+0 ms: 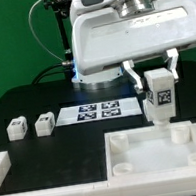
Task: Assemble one leg
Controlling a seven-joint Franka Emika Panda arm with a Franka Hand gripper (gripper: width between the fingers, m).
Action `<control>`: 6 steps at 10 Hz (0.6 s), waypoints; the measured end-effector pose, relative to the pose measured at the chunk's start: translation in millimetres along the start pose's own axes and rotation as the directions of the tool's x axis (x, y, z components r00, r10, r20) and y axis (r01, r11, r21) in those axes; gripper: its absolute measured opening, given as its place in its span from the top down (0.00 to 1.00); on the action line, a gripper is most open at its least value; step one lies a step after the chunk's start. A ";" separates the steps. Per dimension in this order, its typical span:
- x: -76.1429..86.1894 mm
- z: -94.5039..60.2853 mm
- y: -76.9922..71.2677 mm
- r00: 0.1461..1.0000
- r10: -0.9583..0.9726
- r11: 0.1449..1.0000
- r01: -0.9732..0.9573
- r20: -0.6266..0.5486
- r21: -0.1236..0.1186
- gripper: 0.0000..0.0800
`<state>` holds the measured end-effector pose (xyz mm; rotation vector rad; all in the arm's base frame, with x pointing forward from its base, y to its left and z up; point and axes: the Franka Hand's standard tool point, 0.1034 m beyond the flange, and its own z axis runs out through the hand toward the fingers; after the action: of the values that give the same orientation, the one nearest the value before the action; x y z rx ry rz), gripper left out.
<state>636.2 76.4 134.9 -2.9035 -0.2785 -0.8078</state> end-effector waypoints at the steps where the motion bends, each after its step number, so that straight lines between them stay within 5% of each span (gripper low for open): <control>1: -5.2 16.2 -10.0 1.000 0.015 1.000 -0.015 -0.004 0.020 0.63; 3: -7.0 26.4 -28.8 1.000 0.026 0.999 -0.025 -0.002 0.038 0.63; 6: -8.9 28.1 -32.7 1.000 0.021 0.999 -0.021 0.000 0.042 0.63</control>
Offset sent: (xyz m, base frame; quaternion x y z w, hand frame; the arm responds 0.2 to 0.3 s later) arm 0.0028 0.0095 0.0080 -0.0100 0.0086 0.0172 0.9998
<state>636.1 111.4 108.4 -2.8627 -0.2619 -0.7894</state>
